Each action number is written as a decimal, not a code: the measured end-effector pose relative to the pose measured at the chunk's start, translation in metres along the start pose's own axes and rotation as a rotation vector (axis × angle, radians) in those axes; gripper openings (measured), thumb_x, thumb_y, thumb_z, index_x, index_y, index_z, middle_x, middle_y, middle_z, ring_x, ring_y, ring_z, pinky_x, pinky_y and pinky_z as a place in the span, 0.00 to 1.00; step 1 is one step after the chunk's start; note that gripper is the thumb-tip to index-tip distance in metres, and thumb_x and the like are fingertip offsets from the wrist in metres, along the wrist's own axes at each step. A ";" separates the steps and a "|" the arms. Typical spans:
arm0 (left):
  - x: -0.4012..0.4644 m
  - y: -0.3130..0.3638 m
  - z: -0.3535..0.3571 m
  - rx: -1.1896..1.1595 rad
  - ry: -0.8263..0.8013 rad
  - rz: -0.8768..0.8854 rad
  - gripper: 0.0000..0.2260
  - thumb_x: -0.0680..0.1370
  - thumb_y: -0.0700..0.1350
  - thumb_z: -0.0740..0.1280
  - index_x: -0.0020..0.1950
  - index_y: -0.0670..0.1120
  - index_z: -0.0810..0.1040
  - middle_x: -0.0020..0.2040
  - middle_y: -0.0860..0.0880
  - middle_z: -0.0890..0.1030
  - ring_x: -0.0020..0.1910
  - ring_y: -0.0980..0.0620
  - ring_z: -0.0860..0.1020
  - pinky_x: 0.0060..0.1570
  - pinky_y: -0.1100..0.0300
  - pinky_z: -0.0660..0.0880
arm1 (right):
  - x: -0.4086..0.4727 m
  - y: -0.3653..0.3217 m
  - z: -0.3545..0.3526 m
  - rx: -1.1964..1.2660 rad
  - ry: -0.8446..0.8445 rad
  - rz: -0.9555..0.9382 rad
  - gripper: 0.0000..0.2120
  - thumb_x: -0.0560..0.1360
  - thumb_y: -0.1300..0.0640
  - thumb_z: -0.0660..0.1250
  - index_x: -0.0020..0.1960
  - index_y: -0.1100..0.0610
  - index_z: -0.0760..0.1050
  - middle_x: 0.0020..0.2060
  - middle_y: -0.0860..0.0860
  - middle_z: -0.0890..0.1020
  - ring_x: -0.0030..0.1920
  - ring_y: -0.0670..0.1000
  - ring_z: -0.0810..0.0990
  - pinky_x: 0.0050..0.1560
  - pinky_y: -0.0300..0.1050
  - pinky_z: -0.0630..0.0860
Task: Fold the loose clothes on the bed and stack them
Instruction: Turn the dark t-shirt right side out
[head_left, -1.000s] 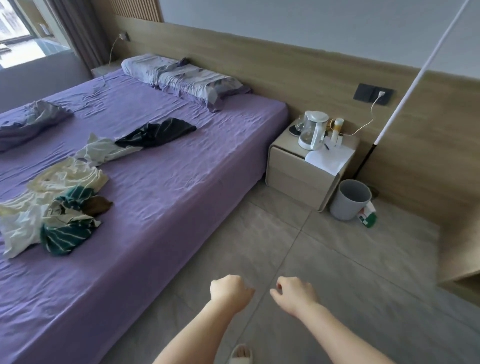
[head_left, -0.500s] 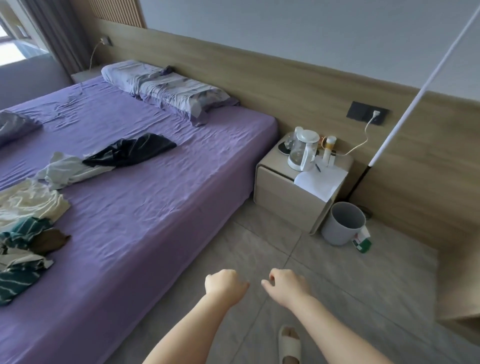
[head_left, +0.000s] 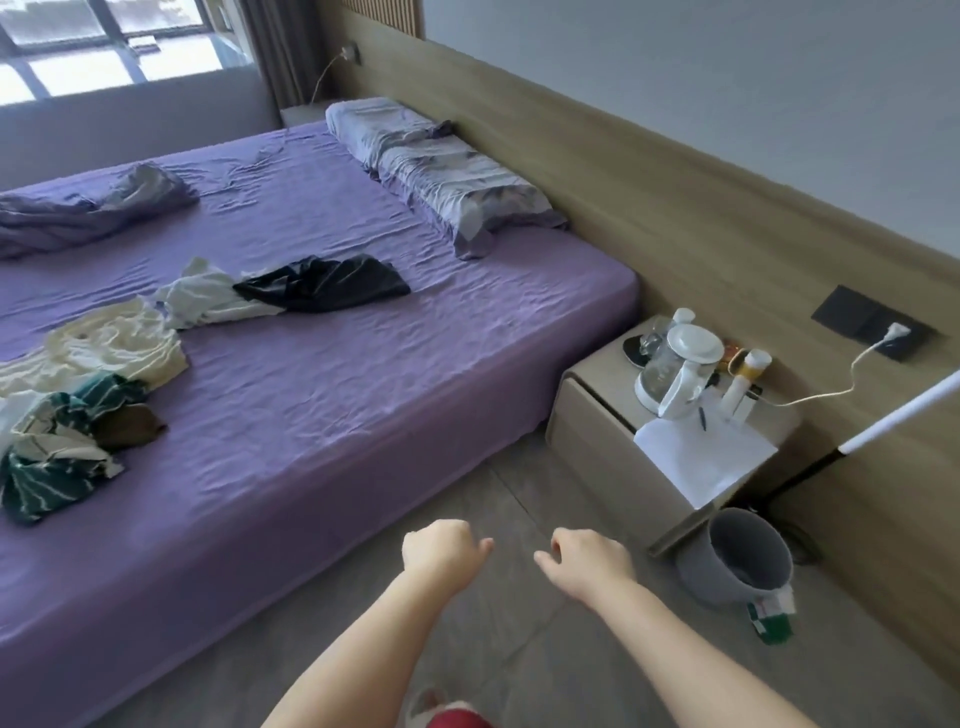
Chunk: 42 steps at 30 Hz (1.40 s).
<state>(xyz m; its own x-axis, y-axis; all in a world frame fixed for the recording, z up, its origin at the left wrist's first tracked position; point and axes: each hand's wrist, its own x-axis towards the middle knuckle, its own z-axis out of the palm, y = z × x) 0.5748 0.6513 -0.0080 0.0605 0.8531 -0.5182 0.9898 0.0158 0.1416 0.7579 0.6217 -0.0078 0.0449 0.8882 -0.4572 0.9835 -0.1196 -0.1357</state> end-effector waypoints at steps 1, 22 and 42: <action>0.007 0.000 -0.004 -0.004 0.001 -0.012 0.20 0.77 0.62 0.56 0.50 0.49 0.79 0.51 0.50 0.82 0.53 0.48 0.79 0.48 0.56 0.69 | 0.010 0.000 -0.004 -0.006 0.001 -0.018 0.18 0.76 0.40 0.55 0.52 0.52 0.73 0.52 0.49 0.81 0.53 0.52 0.78 0.45 0.44 0.66; 0.164 -0.034 -0.089 -0.095 -0.047 -0.108 0.19 0.74 0.64 0.58 0.49 0.52 0.79 0.49 0.54 0.82 0.51 0.50 0.79 0.43 0.58 0.69 | 0.192 -0.071 -0.072 -0.026 -0.070 -0.127 0.18 0.75 0.42 0.56 0.56 0.52 0.73 0.55 0.50 0.79 0.56 0.53 0.78 0.47 0.45 0.70; 0.306 -0.003 -0.170 -0.221 -0.065 -0.433 0.21 0.74 0.63 0.59 0.53 0.48 0.78 0.56 0.48 0.81 0.58 0.45 0.77 0.53 0.55 0.71 | 0.438 -0.086 -0.174 -0.211 -0.201 -0.508 0.15 0.73 0.41 0.58 0.50 0.51 0.71 0.55 0.50 0.79 0.57 0.53 0.77 0.49 0.45 0.71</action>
<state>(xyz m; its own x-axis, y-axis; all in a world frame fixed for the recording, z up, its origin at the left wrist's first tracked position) 0.5686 1.0007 -0.0236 -0.3355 0.7096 -0.6196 0.8751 0.4783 0.0738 0.7239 1.0987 -0.0434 -0.4552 0.7069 -0.5413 0.8876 0.4082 -0.2134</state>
